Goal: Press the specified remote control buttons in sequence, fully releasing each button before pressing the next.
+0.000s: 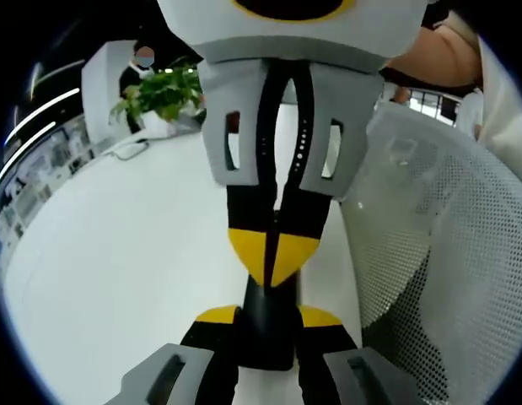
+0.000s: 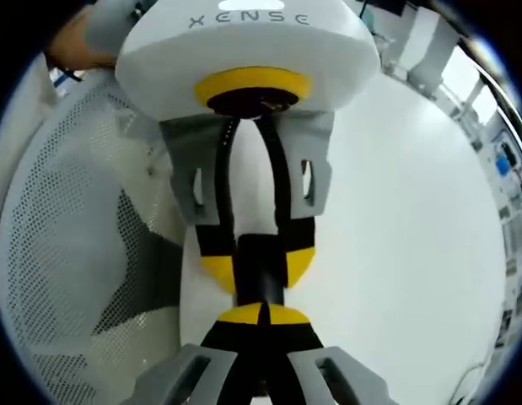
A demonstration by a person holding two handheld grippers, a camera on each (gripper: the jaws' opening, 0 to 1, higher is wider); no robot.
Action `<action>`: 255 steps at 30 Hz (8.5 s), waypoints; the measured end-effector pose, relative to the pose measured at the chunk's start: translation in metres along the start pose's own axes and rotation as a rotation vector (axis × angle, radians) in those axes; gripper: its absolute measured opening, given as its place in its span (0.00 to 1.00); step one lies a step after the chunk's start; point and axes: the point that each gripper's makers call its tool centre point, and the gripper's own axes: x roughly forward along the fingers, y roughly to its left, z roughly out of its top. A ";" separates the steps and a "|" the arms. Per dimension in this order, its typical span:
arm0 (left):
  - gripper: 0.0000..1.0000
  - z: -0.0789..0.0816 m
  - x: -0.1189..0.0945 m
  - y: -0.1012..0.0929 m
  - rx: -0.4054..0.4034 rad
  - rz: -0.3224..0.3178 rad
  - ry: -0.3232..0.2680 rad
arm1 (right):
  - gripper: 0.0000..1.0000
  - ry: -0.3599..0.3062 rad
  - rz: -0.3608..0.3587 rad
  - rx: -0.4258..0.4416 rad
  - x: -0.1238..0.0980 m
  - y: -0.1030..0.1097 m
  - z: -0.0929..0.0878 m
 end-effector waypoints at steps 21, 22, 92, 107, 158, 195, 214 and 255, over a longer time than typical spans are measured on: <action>0.24 0.001 0.000 0.000 0.000 -0.001 -0.001 | 0.00 0.029 0.002 -0.006 0.005 0.000 -0.003; 0.24 0.000 0.000 0.000 0.000 -0.001 0.000 | 0.00 0.025 0.002 0.002 0.004 0.000 -0.002; 0.24 0.000 0.001 -0.002 -0.002 0.007 -0.003 | 0.37 -0.018 0.002 0.083 -0.032 0.010 -0.035; 0.24 0.000 0.001 -0.002 -0.003 0.008 -0.005 | 0.40 -0.001 0.005 0.136 -0.029 0.007 -0.058; 0.24 0.002 0.003 -0.001 -0.008 0.002 -0.011 | 0.21 -0.035 -0.042 0.084 -0.005 0.002 -0.072; 0.24 0.006 -0.007 0.022 0.040 0.057 0.062 | 0.20 -0.121 -0.097 0.046 -0.015 -0.017 -0.061; 0.24 0.020 -0.013 0.052 0.073 0.069 0.068 | 0.20 -0.142 -0.132 0.044 -0.030 -0.051 -0.056; 0.24 0.040 0.016 0.180 0.132 0.096 0.125 | 0.20 -0.172 -0.206 0.042 -0.026 -0.183 -0.080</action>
